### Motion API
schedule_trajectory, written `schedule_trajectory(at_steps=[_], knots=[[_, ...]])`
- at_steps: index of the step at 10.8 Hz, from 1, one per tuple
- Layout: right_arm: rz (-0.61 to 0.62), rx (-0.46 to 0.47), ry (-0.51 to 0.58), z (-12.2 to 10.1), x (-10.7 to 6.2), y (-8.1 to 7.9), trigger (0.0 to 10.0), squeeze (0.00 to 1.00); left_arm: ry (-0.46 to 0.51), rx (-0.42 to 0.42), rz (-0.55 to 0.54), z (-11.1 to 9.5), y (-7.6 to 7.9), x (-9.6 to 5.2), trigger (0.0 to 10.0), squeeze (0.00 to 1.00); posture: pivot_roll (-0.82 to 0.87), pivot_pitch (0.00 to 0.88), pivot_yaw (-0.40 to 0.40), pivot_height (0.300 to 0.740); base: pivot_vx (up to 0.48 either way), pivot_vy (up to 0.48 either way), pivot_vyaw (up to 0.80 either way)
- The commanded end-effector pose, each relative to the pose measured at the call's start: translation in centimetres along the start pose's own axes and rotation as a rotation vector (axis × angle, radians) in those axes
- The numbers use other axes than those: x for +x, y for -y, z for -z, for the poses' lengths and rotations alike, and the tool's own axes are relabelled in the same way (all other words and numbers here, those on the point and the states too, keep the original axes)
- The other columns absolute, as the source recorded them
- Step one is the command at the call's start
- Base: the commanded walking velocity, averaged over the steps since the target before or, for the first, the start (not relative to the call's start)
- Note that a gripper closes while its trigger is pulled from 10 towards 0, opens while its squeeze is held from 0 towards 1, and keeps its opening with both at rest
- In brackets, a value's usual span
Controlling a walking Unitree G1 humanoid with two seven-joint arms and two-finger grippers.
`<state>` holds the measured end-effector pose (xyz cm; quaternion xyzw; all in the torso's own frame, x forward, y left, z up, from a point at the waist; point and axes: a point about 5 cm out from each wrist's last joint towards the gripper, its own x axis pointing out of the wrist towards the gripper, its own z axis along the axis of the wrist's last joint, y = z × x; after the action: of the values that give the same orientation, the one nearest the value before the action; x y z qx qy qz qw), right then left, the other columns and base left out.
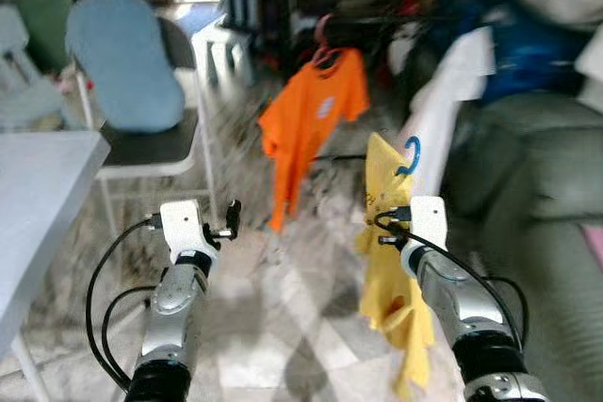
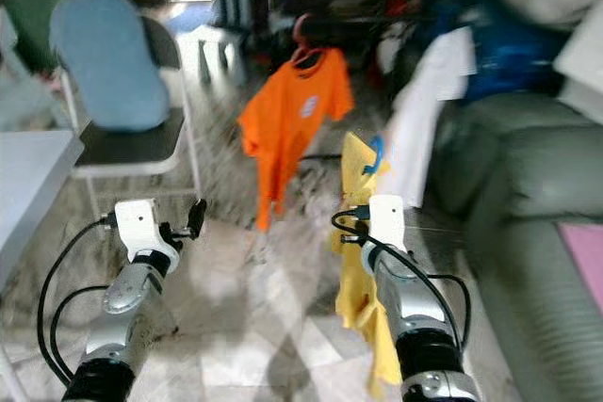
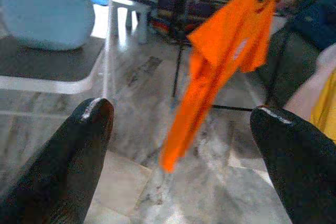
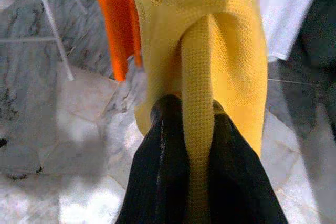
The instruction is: Hang hanger
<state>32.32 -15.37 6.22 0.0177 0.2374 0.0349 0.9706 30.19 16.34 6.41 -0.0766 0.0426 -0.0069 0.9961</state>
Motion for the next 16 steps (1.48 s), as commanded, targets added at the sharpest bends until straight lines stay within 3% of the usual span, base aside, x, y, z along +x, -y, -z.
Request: schedule_trajectory(at_steps=[1,6,11,16], knots=[[0.015,-0.023,0.073,-1.6,-0.1,0.6,10.0,0.0,0.016,0.001,0.025,-0.5,0.7,0.3,10.0,0.0,-0.16,0.029,0.025,0.74,0.469,0.0,0.0],[0.027,-0.034,0.079,-1.8,0.2,0.6,10.0,0.0,0.011,-0.009,0.029,-0.4,0.9,0.4,10.0,0.0,-0.16,0.03,0.023,0.74,0.467,0.0,0.0],[-0.02,-0.103,0.098,-2.8,0.5,0.6,10.0,0.0,0.008,-0.018,0.023,-0.4,0.8,0.4,10.0,0.0,-0.16,0.024,0.022,0.74,0.437,0.0,0.0],[-0.048,-0.097,0.09,-2.8,0.7,0.1,10.0,0.0,0.002,-0.014,0.024,-0.4,0.8,0.4,10.0,0.0,-0.16,0.028,0.028,0.74,0.418,0.096,0.0]])
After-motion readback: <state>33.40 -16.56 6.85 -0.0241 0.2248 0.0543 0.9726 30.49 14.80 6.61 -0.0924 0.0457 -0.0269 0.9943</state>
